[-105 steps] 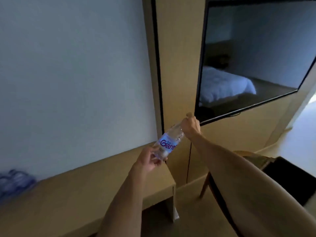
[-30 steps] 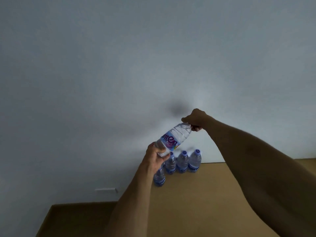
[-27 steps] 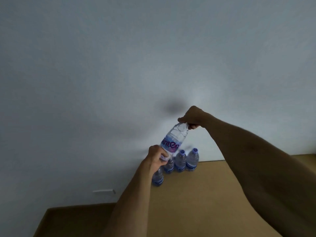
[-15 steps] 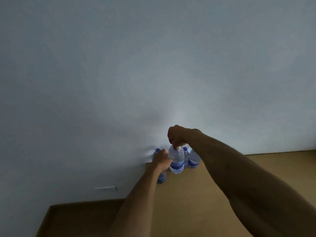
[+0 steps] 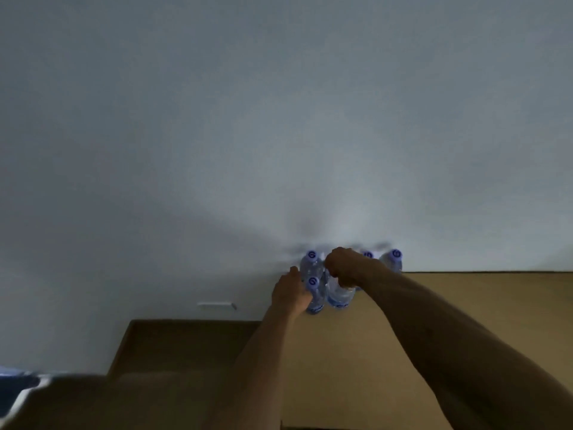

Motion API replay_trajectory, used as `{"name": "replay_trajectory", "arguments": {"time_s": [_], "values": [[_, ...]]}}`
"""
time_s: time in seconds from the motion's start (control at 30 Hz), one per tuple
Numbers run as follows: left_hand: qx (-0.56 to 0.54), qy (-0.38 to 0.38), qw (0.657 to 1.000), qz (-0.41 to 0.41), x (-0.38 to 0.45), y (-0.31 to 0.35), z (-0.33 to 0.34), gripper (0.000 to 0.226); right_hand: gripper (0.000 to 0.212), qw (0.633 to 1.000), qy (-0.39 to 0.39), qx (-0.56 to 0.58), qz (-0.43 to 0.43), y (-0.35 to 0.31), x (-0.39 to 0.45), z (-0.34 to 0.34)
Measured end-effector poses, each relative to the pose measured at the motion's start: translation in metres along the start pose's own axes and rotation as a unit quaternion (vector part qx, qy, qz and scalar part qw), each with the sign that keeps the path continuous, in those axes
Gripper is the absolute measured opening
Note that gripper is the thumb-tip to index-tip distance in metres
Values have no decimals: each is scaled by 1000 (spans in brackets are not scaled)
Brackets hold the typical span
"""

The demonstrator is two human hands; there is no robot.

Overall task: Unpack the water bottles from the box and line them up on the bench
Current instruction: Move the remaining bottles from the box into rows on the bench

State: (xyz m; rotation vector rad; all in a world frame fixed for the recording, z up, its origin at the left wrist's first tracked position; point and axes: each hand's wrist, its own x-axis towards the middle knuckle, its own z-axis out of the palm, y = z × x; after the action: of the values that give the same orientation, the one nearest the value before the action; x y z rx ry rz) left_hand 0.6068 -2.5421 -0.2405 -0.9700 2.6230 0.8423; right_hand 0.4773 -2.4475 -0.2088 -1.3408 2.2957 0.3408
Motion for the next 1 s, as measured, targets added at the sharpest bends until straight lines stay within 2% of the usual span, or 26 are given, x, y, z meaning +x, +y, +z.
{"name": "replay_trajectory", "arguments": {"time_s": [0.03,0.13,0.23,0.37,0.53,0.7,0.8,0.9,1.0], "values": [[1,-11,1000,9,3,2,6,38,12,1000,0,-3,-4,2,2,8],[-9,-38,999,14,13,6,25,41,19,1000,14,2,-10,12,8,30],[-4,-57,998,13,19,9,39,44,17,999,19,8,-25,20,14,42],[1,-49,998,-29,29,5,45,55,23,998,30,11,-46,21,25,50],[2,-58,998,-19,38,4,43,48,30,997,37,25,-63,19,38,54],[0,-66,998,-8,41,-1,40,43,33,998,5,16,-65,15,46,54],[9,-78,997,-5,39,-4,39,48,35,998,-28,21,-47,13,47,52],[14,-87,996,-1,37,-6,37,56,24,997,-69,23,-21,9,44,43],[40,-100,994,4,36,-6,34,59,24,997,-76,29,-2,5,43,33]]}}
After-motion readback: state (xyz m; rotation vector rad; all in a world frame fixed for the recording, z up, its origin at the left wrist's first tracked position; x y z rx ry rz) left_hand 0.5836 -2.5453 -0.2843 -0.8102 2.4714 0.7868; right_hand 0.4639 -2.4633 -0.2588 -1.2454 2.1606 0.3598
